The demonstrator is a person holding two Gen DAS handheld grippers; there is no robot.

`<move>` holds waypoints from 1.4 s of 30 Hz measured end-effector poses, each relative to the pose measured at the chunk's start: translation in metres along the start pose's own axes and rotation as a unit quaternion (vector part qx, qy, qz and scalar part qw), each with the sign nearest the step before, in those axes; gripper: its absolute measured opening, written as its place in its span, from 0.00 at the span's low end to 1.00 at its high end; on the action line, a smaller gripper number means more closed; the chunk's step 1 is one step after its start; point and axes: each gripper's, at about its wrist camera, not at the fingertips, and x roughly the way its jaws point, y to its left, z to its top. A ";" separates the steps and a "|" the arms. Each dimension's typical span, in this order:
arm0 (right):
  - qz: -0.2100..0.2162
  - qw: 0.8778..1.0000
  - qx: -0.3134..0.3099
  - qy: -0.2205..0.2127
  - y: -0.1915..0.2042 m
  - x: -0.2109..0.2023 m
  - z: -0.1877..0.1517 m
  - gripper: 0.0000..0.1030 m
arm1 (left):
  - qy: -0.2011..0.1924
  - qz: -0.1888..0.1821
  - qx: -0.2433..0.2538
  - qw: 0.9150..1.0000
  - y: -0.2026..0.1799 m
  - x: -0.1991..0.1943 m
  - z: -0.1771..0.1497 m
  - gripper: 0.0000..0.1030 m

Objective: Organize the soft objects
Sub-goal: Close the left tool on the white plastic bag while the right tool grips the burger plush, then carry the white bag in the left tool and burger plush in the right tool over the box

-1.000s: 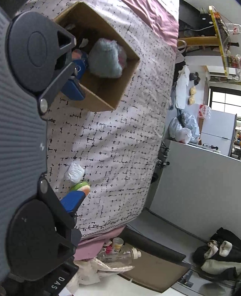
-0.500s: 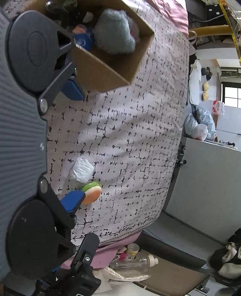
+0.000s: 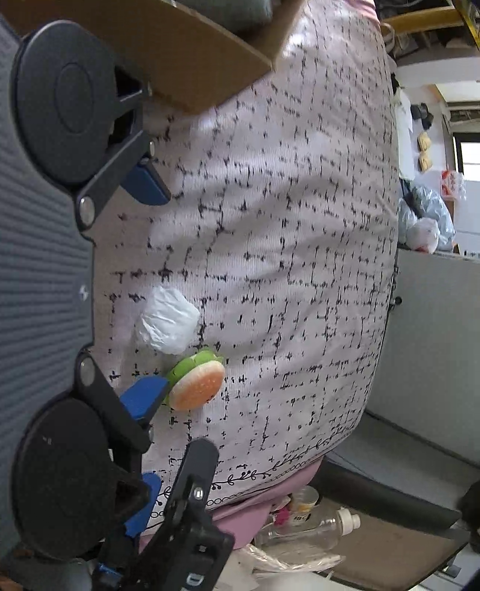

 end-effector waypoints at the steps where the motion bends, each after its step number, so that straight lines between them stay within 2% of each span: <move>1: -0.002 1.000 0.000 0.003 0.000 0.003 0.001 0.77 | 0.000 -0.001 0.003 1.000 -0.002 0.004 0.000 0.95; 4: 0.000 1.000 0.004 0.012 -0.002 0.013 0.003 0.75 | 0.003 -0.006 0.013 1.000 -0.007 0.015 0.000 0.89; 12: 0.000 0.999 0.003 0.038 -0.004 0.037 0.006 0.71 | 0.018 -0.021 -0.004 1.000 -0.005 0.042 0.001 0.71; 18: -0.005 0.999 -0.007 0.051 0.002 0.054 0.007 0.69 | 0.024 -0.036 -0.023 0.999 0.001 0.054 0.002 0.48; 23: -0.010 0.998 -0.018 0.060 0.006 0.064 0.005 0.63 | 0.024 -0.046 -0.034 0.998 0.006 0.054 0.005 0.47; 33: -0.027 0.997 -0.046 0.058 0.010 0.069 0.002 0.51 | 0.014 -0.040 -0.048 0.998 0.018 0.041 0.009 0.47; 42: -0.016 0.998 -0.051 0.042 0.016 0.051 -0.001 0.49 | 0.002 -0.030 -0.051 0.998 0.030 0.014 0.006 0.47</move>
